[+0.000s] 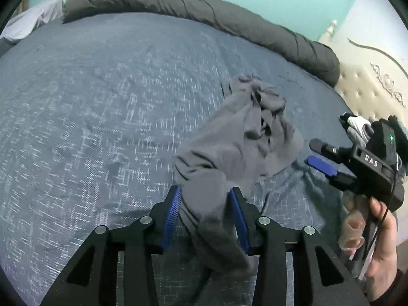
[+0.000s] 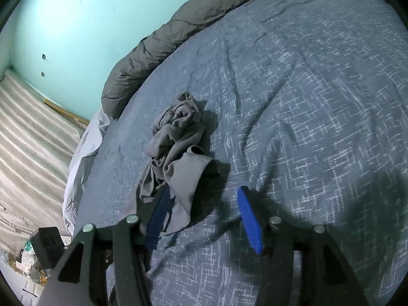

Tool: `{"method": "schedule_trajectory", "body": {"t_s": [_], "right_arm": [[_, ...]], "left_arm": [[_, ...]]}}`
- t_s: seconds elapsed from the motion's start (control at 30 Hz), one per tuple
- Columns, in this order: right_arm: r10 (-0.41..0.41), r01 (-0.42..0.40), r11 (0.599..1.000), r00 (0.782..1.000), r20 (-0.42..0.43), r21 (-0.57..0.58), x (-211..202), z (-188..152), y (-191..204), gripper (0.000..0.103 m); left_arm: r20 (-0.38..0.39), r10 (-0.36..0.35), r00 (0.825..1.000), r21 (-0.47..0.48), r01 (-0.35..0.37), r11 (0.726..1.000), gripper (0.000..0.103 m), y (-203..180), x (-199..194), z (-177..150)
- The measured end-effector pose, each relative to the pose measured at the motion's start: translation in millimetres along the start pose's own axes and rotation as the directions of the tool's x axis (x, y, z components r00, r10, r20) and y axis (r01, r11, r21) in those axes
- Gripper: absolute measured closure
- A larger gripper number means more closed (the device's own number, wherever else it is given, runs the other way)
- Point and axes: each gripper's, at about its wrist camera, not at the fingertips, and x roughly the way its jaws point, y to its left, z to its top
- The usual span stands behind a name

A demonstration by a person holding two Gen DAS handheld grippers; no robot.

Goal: Fold clothes

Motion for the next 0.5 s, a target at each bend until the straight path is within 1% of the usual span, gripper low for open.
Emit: {"method": "schedule_trajectory", "body": {"t_s": [0.13, 0.2, 0.23, 0.27, 0.3, 0.33, 0.37, 0.4, 0.5], "right_arm": [[-0.001, 0.001, 1.000, 1.000, -0.010, -0.004, 9, 0, 3, 0.047], [0.007, -0.007, 1.000, 1.000, -0.011, -0.014, 11, 1, 6, 0.047], [0.020, -0.020, 1.000, 1.000, -0.013, -0.020, 12, 1, 7, 0.048], [0.033, -0.033, 0.999, 0.999, -0.014, -0.026, 13, 2, 9, 0.058], [0.045, -0.045, 0.998, 0.999, -0.017, -0.034, 14, 3, 12, 0.073], [0.051, -0.052, 0.998, 0.999, -0.014, -0.046, 14, 3, 15, 0.078], [0.052, -0.053, 0.997, 0.999, -0.008, -0.057, 13, 4, 17, 0.088], [0.054, -0.053, 0.996, 0.999, -0.001, -0.067, 12, 5, 19, 0.093], [0.055, -0.053, 0.994, 0.998, 0.015, -0.092, 9, 6, 23, 0.096]], "left_arm": [[-0.032, -0.029, 0.999, -0.030, 0.028, 0.999, 0.060, 7, 7, 0], [-0.030, -0.036, 0.999, -0.030, 0.035, 0.999, 0.080, 7, 6, 2], [-0.028, -0.039, 0.999, -0.031, 0.038, 0.999, 0.095, 7, 6, 3], [-0.025, -0.043, 0.999, -0.034, 0.042, 0.999, 0.097, 7, 5, 4], [-0.020, -0.046, 0.999, -0.037, 0.045, 0.998, 0.097, 8, 4, 4], [-0.006, -0.043, 0.999, -0.043, 0.043, 0.998, 0.098, 10, 0, 6], [0.016, -0.031, 0.999, -0.049, 0.032, 0.998, 0.099, 14, -6, 8], [0.039, -0.020, 0.999, -0.056, 0.022, 0.998, 0.099, 18, -12, 10], [0.097, 0.016, 0.995, -0.085, -0.008, 0.996, 0.099, 30, -28, 15]]}}
